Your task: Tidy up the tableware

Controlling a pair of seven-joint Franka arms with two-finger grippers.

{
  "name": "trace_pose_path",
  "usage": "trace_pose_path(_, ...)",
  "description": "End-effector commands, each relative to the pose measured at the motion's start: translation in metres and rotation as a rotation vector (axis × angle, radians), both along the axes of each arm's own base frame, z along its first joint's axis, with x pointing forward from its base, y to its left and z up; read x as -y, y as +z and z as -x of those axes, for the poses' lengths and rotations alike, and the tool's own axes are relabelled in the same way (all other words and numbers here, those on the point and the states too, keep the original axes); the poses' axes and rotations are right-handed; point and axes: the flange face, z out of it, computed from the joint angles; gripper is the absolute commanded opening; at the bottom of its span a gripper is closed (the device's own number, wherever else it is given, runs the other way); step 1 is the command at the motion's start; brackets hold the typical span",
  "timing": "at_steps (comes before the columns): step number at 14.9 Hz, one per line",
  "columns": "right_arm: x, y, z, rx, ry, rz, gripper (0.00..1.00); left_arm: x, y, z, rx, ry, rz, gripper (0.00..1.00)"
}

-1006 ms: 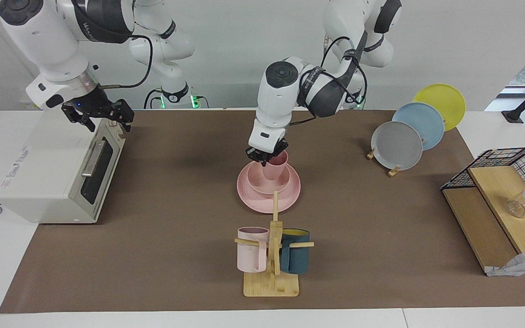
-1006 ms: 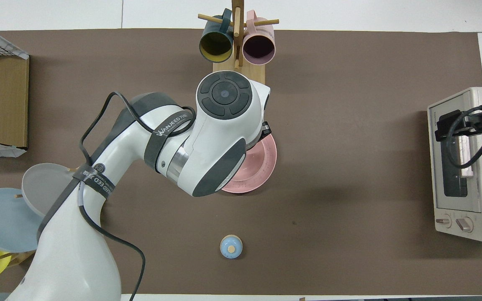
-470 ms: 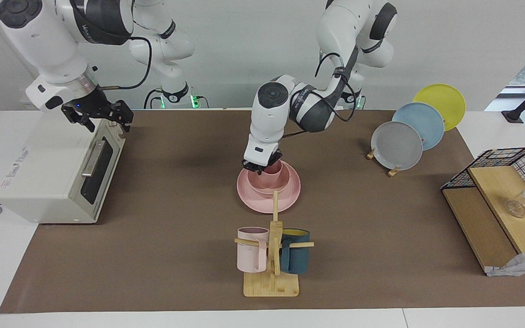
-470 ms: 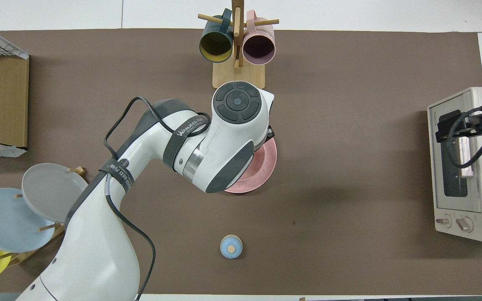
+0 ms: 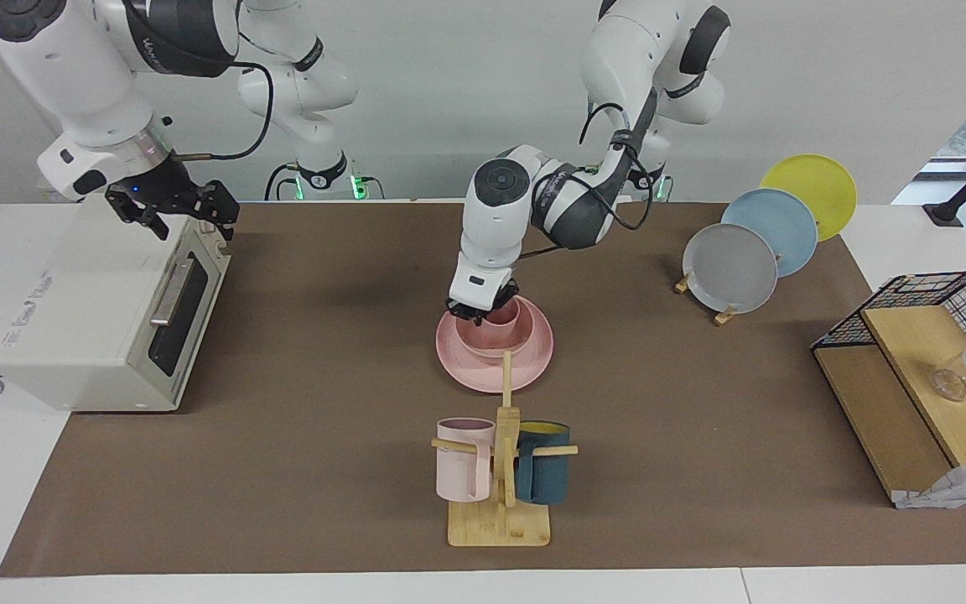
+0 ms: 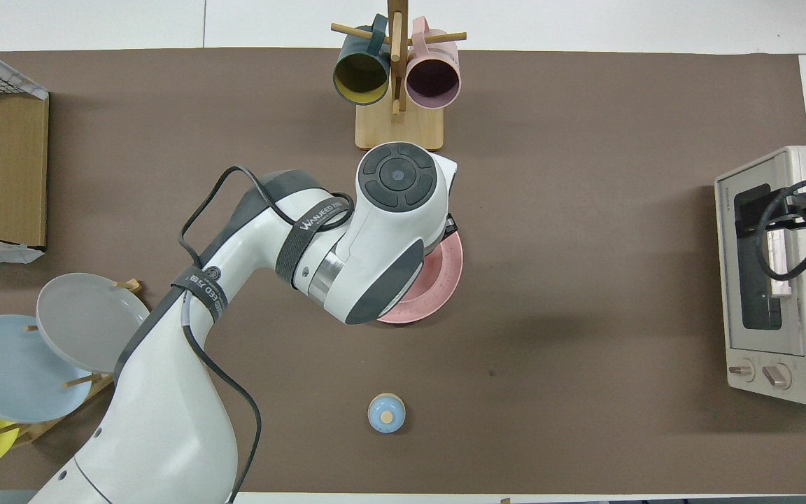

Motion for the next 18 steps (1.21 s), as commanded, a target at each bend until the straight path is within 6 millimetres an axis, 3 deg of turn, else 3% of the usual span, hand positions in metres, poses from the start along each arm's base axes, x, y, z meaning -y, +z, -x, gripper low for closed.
trace_pose_path(1,0.006,0.005,0.005,0.013,0.016,-0.014,1.0,-0.001,-0.001,0.002,0.021,0.002,-0.015,1.0)
trace_pose_path(3,0.008,0.003,0.007,0.003,0.01,-0.015,1.0,-0.005,0.005,-0.002,0.037,-0.006,-0.026,1.0)
trace_pose_path(4,0.007,0.003,0.007,0.003,0.012,-0.015,1.0,-0.012,0.017,-0.004,0.04,-0.002,-0.027,1.0)
trace_pose_path(5,0.004,0.003,0.007,0.002,0.016,-0.015,1.0,-0.022,0.041,-0.005,0.049,-0.012,-0.028,1.0)
trace_pose_path(9,0.003,0.003,0.007,0.002,0.019,-0.015,1.0,-0.11,0.129,-0.028,0.057,-0.054,-0.04,1.0)
trace_pose_path(12,0.005,0.003,0.007,0.002,0.015,-0.015,1.0,-0.21,0.189,-0.04,0.064,-0.129,-0.052,1.0)
trace_pose_path(15,0.004,0.003,0.007,0.002,0.016,-0.015,1.0,-0.306,0.226,-0.04,0.04,-0.26,-0.056,1.0)
trace_pose_path(18,0.005,0.003,0.007,0.002,0.015,-0.015,1.0,-0.362,0.235,-0.033,0.02,-0.332,-0.058,1.0)
